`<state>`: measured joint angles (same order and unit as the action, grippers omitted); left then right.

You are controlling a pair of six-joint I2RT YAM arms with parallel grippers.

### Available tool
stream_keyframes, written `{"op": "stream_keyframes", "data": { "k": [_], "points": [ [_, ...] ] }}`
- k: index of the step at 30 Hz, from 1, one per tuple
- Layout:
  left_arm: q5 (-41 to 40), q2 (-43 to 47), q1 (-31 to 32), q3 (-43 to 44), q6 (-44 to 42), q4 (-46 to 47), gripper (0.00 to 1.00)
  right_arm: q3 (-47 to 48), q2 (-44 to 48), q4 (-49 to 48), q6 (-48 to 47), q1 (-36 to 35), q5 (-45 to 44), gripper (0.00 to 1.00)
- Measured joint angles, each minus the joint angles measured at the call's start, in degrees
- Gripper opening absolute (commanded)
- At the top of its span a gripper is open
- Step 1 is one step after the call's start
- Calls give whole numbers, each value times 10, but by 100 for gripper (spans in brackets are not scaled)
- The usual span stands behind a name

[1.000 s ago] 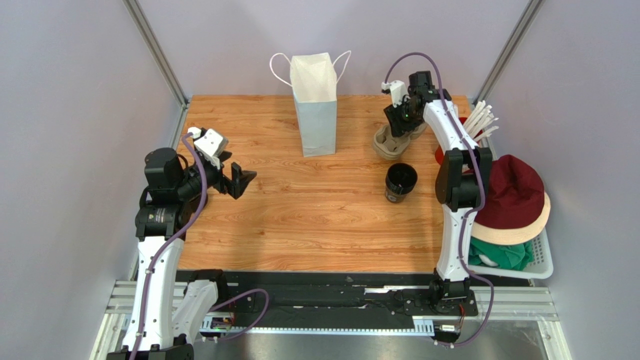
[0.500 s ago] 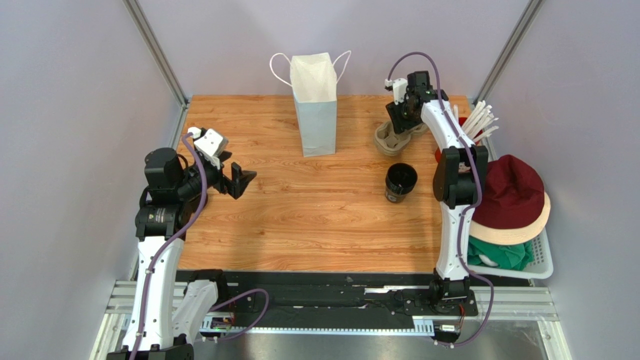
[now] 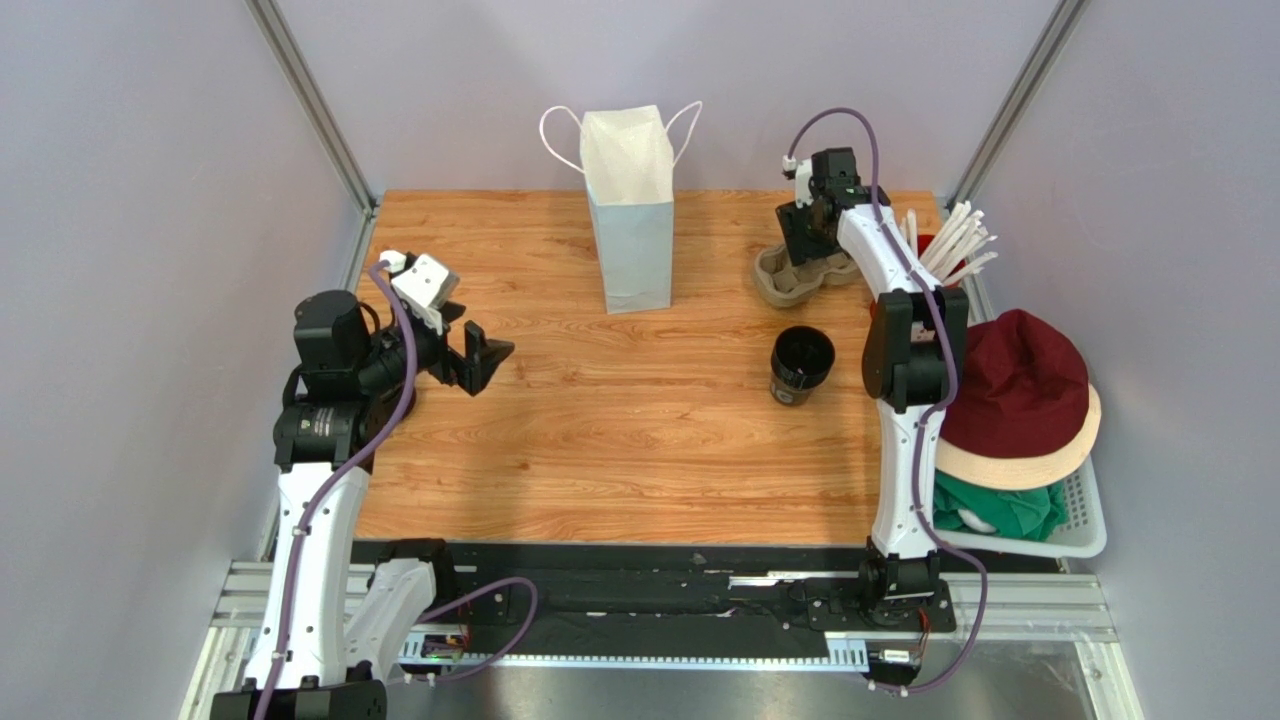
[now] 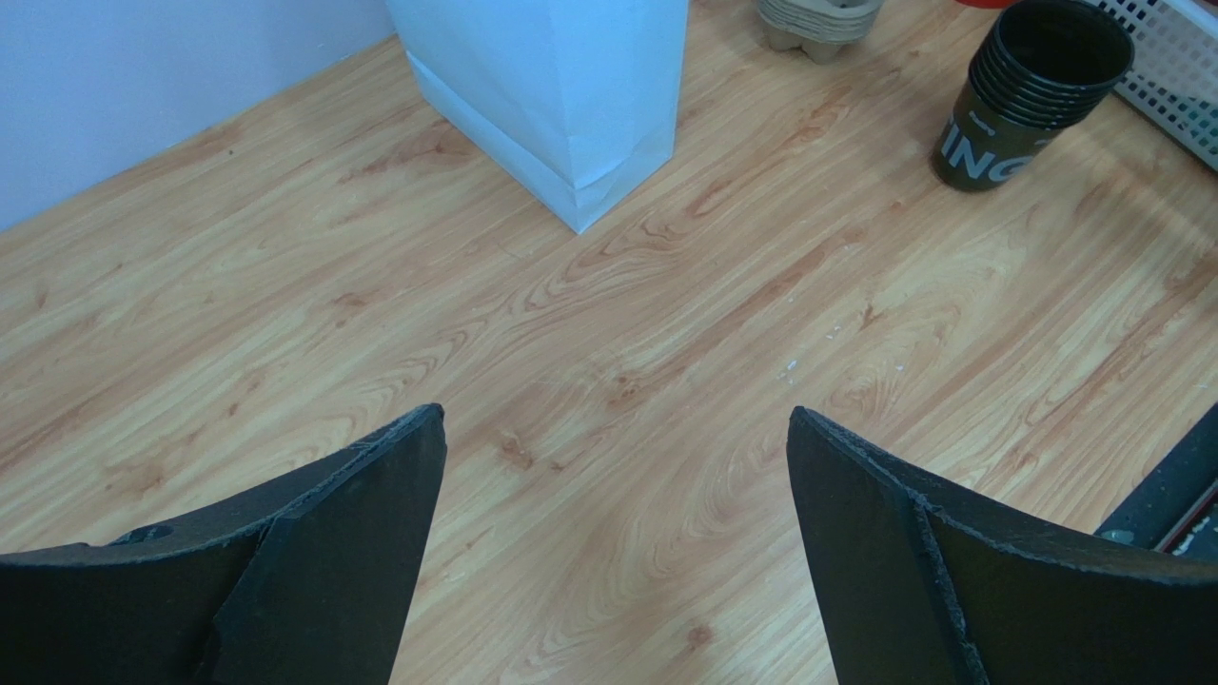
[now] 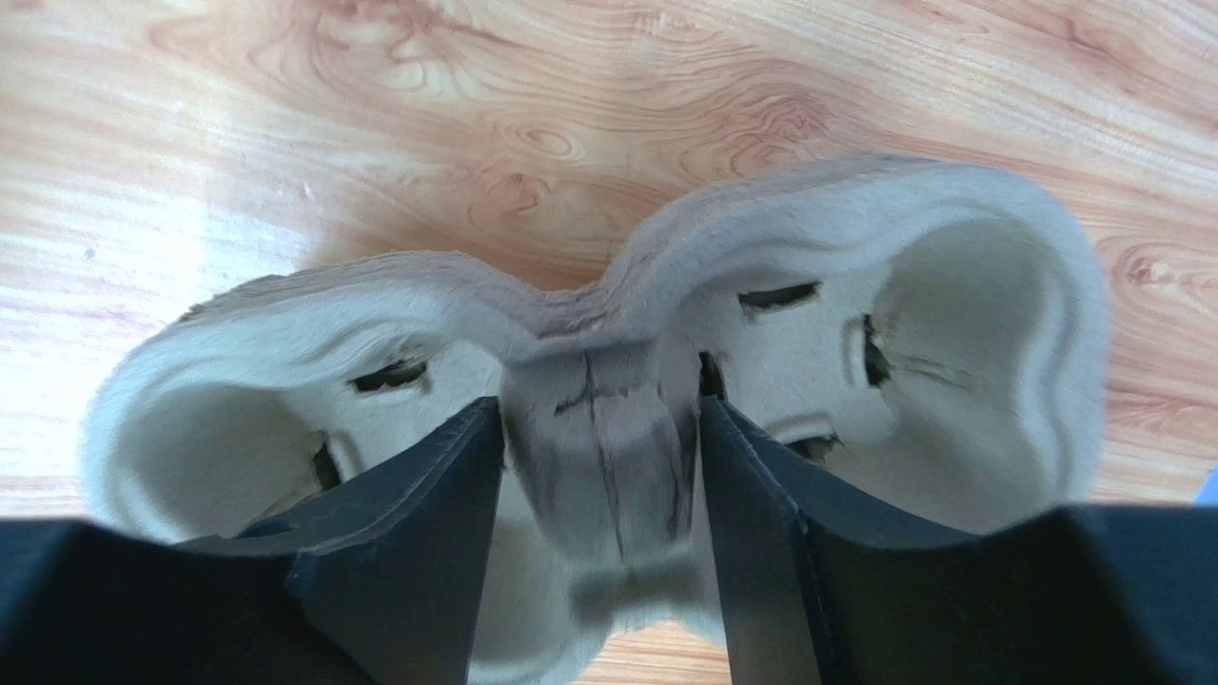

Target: Pack the takeout coffee

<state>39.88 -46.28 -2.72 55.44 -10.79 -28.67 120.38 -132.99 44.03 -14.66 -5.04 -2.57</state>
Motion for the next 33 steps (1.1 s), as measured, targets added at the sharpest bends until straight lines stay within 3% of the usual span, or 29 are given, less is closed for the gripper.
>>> {"op": "stream_keyframes", "data": {
  "k": [6, 14, 19, 33],
  "points": [
    [-3, -5, 0, 0, 0, -3, 97, 0, 0, -7, 3, 3, 1, 66],
    [-3, -6, 0, 0, 0, -3, 97, -4, 0, -15, 10, 19, 22, 58],
    [-3, -6, 0, 0, 0, -3, 97, -9, 2, -15, 13, 26, 41, 48],
    [-5, -6, 0, 0, 0, -3, 97, -15, 20, -15, 13, 27, 57, 49]
  ]
}}
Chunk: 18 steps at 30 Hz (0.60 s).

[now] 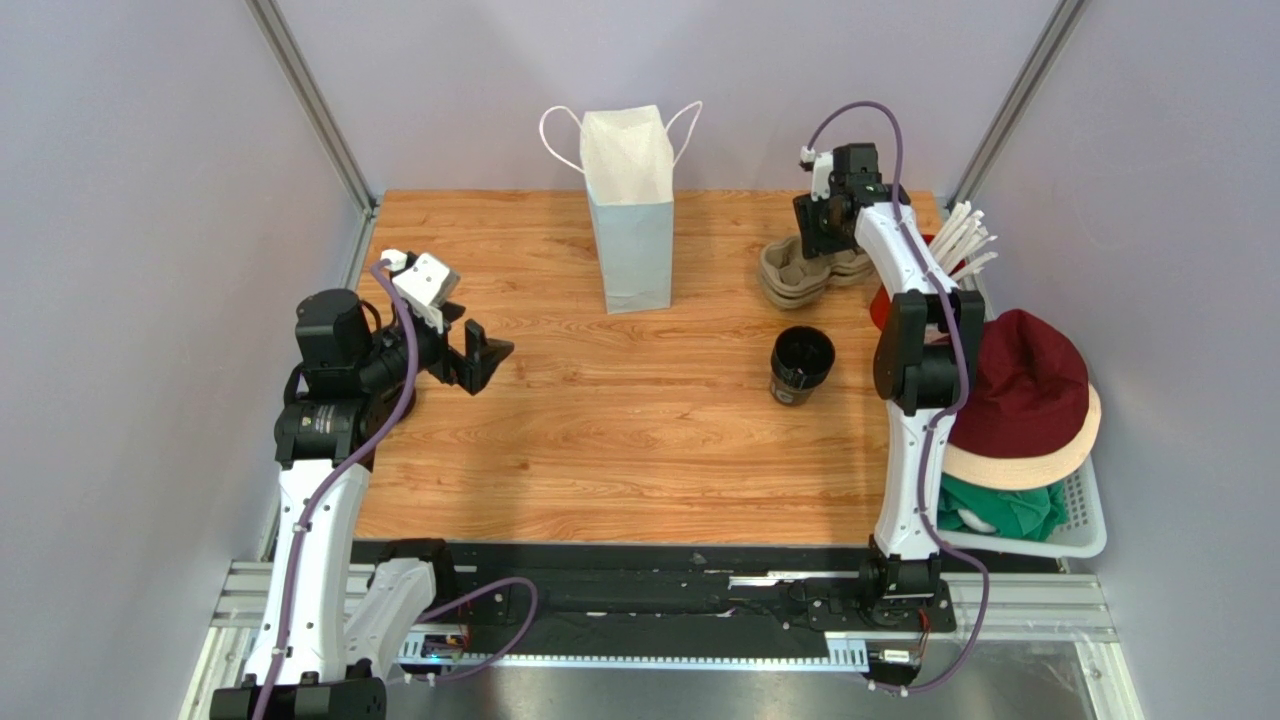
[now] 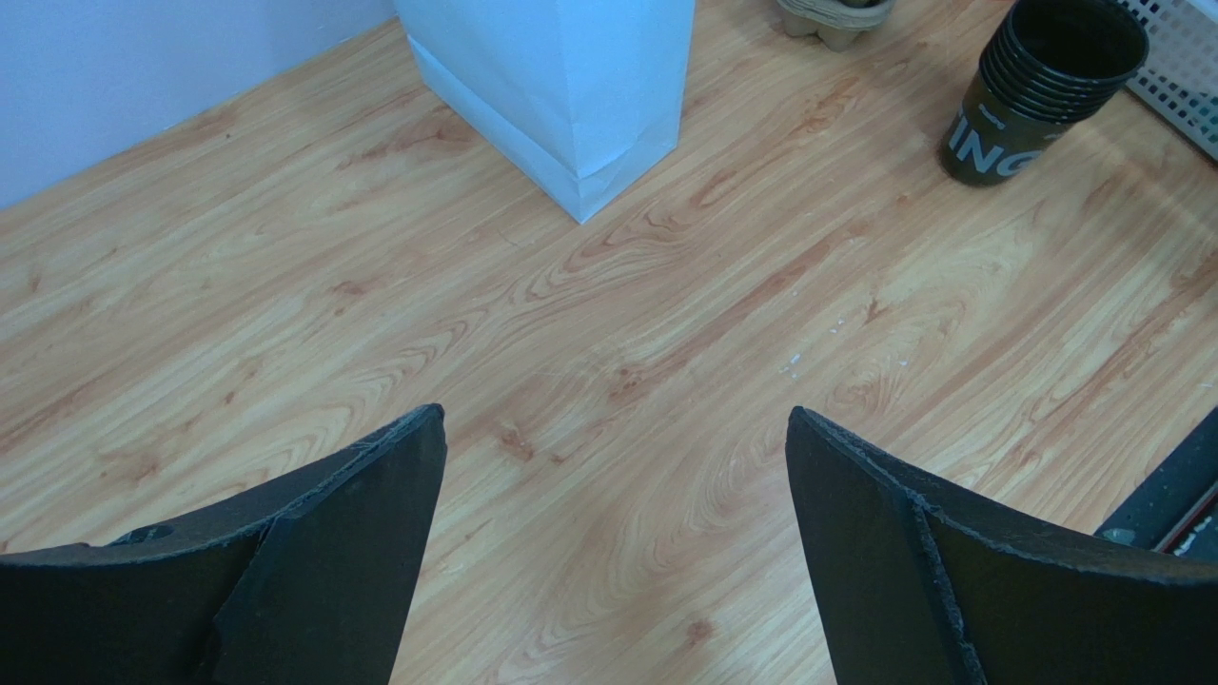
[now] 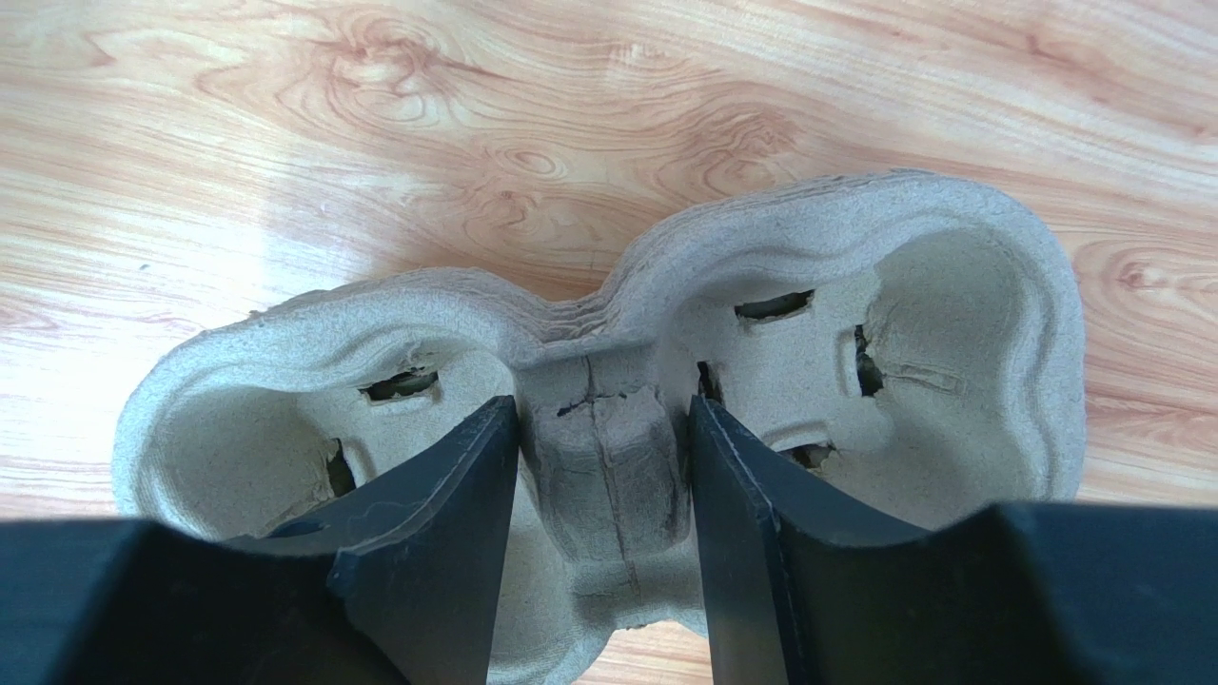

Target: Pack the takeout coffee

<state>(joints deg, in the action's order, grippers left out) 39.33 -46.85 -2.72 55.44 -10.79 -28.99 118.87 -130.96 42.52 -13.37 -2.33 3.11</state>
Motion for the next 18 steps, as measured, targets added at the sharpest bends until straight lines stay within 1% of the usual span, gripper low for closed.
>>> {"op": "stream_keyframes", "data": {
  "k": [2, 6, 18],
  "points": [
    [0, 0, 0, 0, 0, 0, 97, 0, 5, 0, 0, 0, 0, 49],
    [0, 0, 0, 0, 0, 0, 97, 0, 11, -1, 0, 0, 0, 57],
    [0, 0, 0, 0, 0, 0, 97, 0, 13, -2, -4, 0, -1, 63]
  ]
}}
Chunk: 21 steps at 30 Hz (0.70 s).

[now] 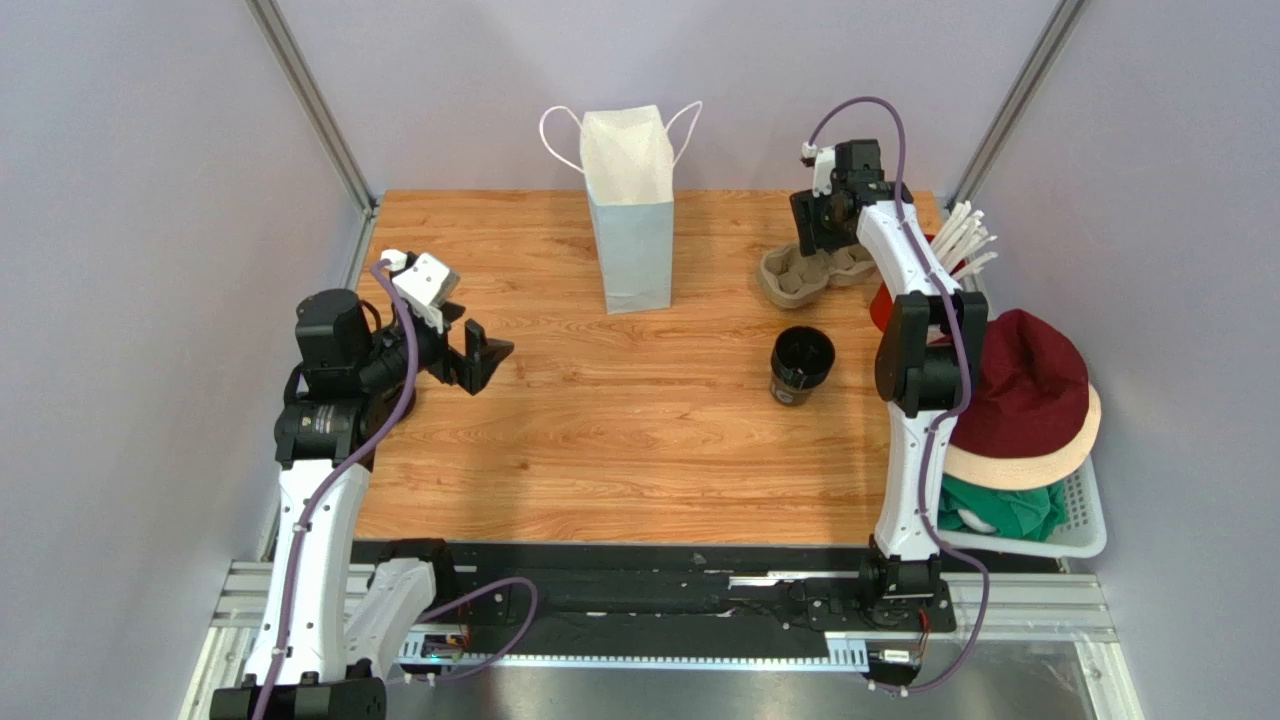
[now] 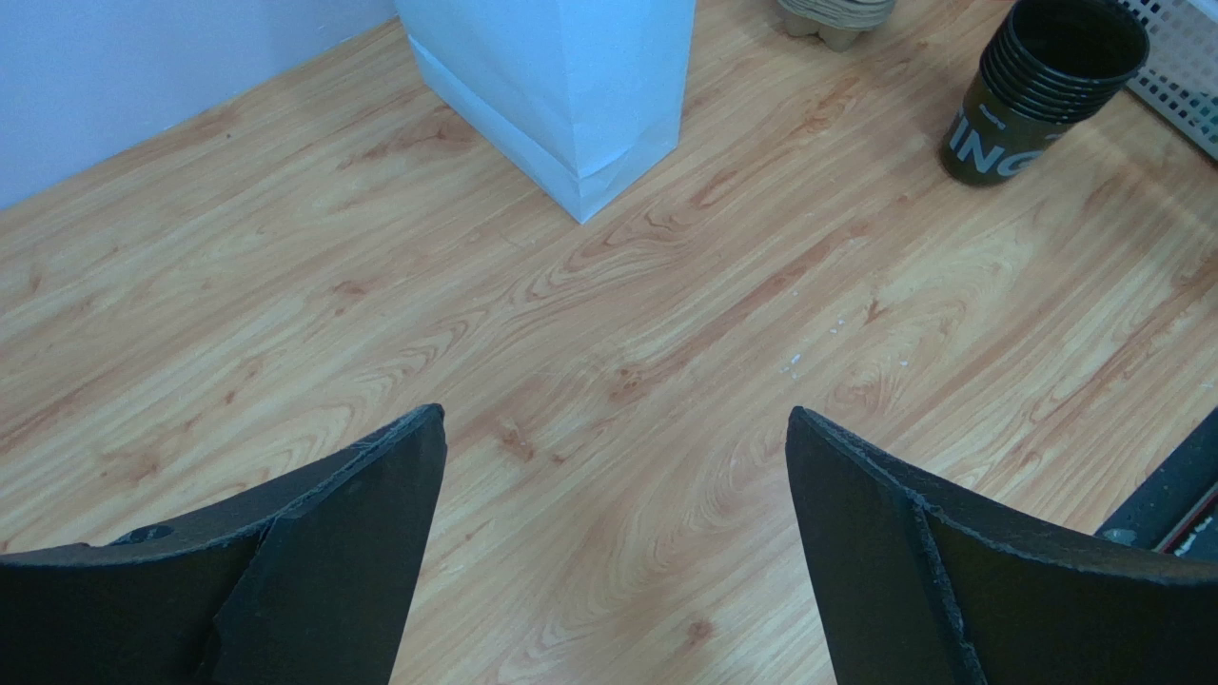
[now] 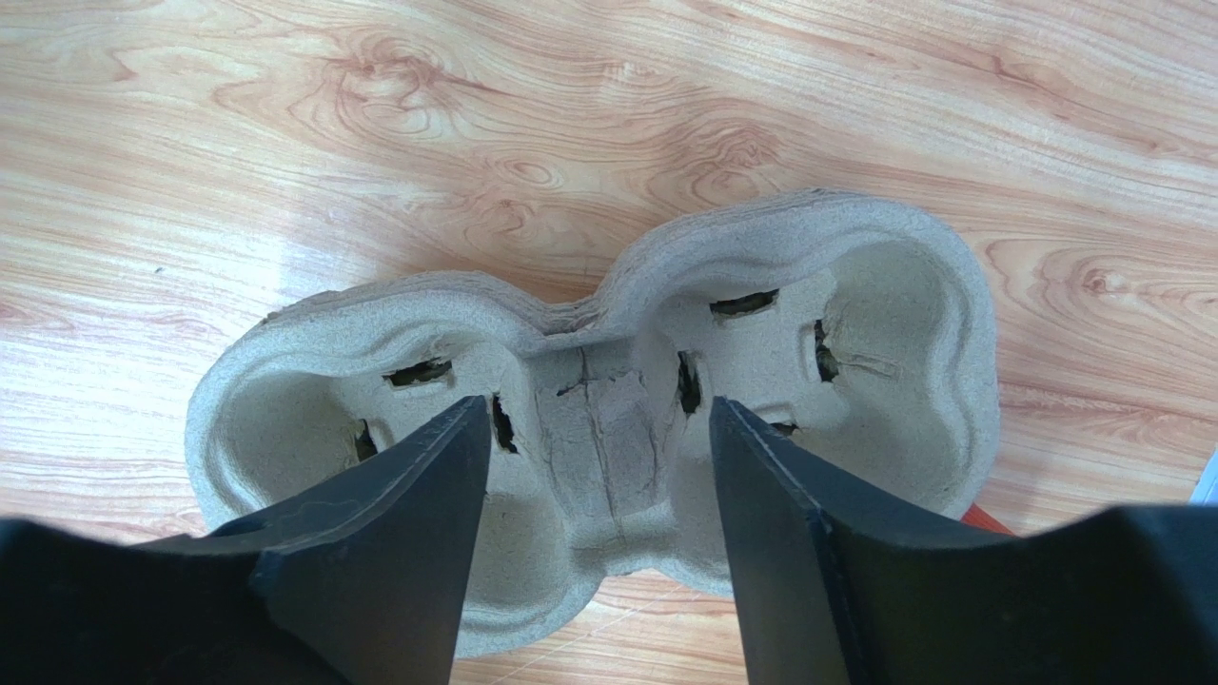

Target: Pack the takeout coffee

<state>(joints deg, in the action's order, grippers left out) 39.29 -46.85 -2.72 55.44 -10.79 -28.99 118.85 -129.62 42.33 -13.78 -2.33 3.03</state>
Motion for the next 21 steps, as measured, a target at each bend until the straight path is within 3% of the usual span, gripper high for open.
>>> {"op": "stream_keyframes", "data": {
  "k": [21],
  "points": [
    [-2, 0, 0, 0, 0, 0, 97, -9, -4, 1, -14, 5, 1, 58]
  ]
}}
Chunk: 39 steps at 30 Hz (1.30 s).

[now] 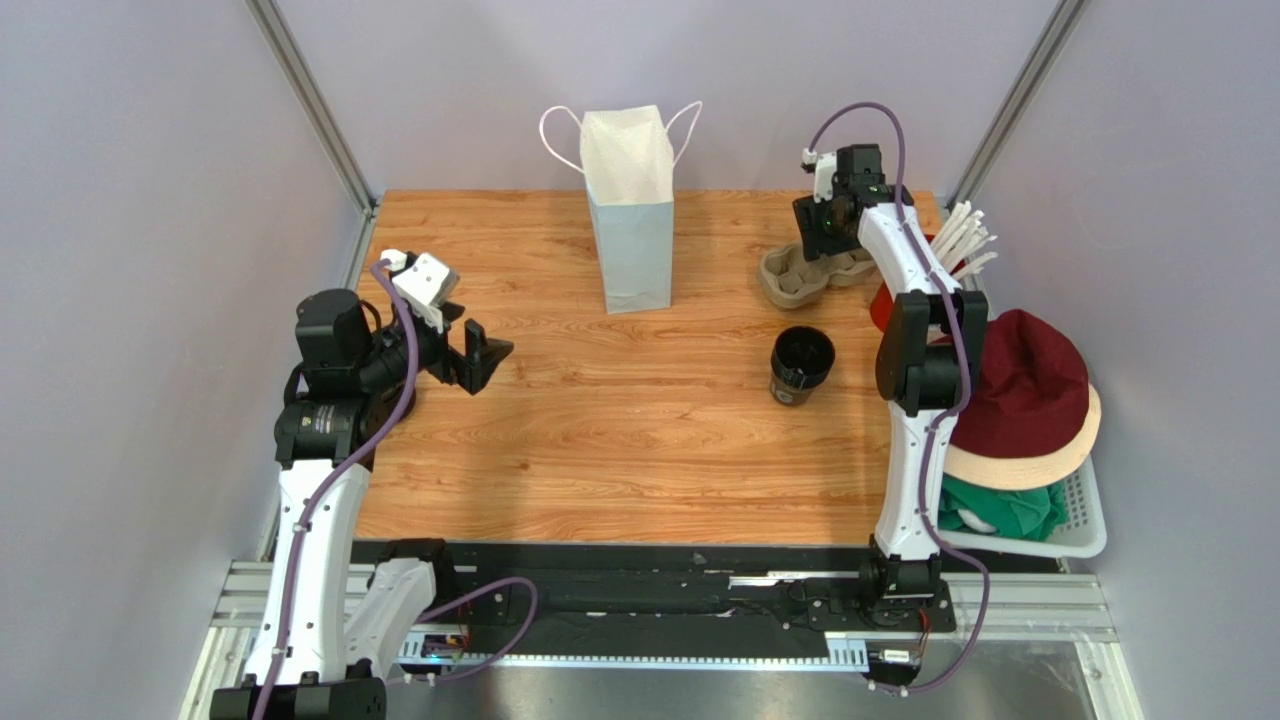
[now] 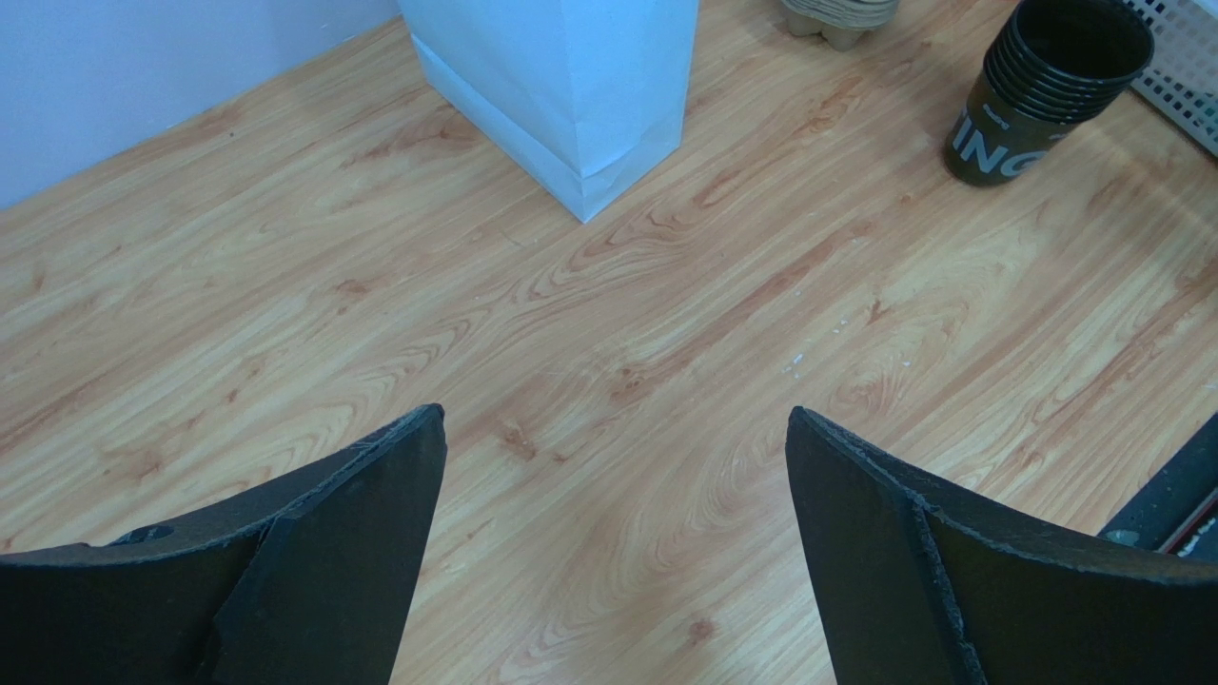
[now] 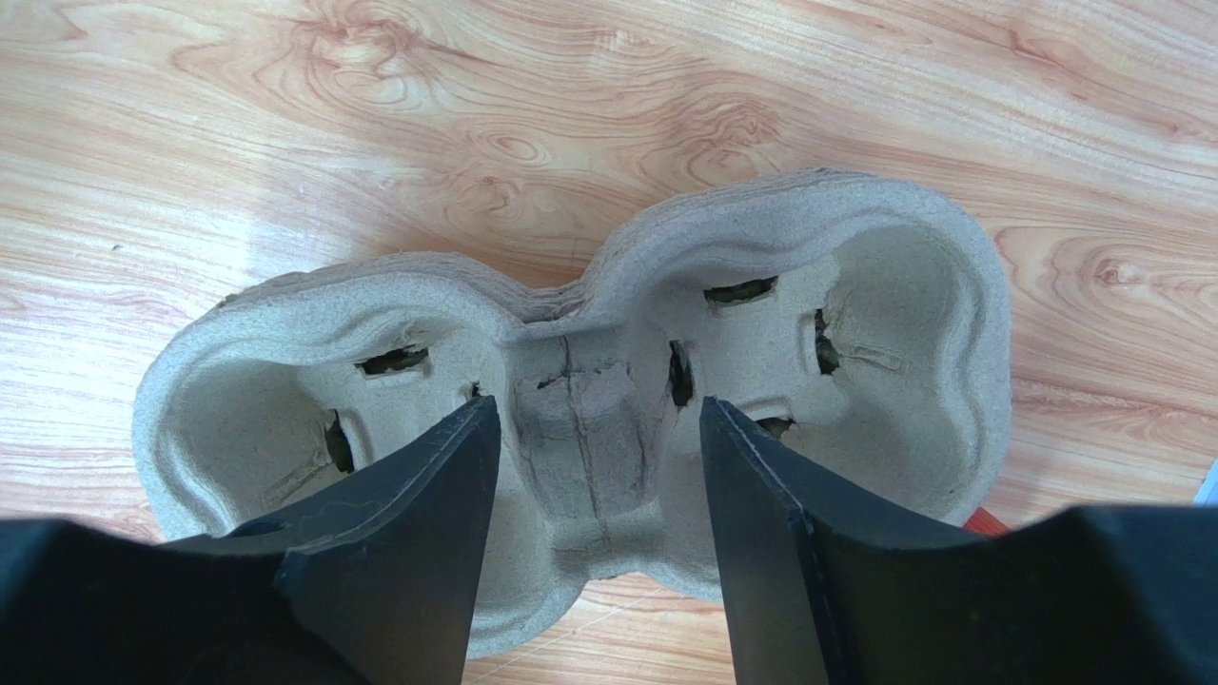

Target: Pack the takeout coffee

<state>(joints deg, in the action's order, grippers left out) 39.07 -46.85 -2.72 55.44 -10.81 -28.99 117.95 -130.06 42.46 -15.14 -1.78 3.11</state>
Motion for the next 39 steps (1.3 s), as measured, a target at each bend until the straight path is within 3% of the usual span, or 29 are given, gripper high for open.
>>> {"op": "stream_keyframes", "data": {
  "k": [10, 25, 39],
  "points": [
    [-1, 0, 0, 0, 0, 0, 97, -9, 0, 0, -2, 1, 4, 58],
    [-1, 0, 0, 0, 0, 0, 97, -9, -1, 0, -3, 3, 18, 28],
    [-1, 0, 0, 0, 0, 0, 97, -9, 6, -1, 2, 5, 33, 20]
  ]
}}
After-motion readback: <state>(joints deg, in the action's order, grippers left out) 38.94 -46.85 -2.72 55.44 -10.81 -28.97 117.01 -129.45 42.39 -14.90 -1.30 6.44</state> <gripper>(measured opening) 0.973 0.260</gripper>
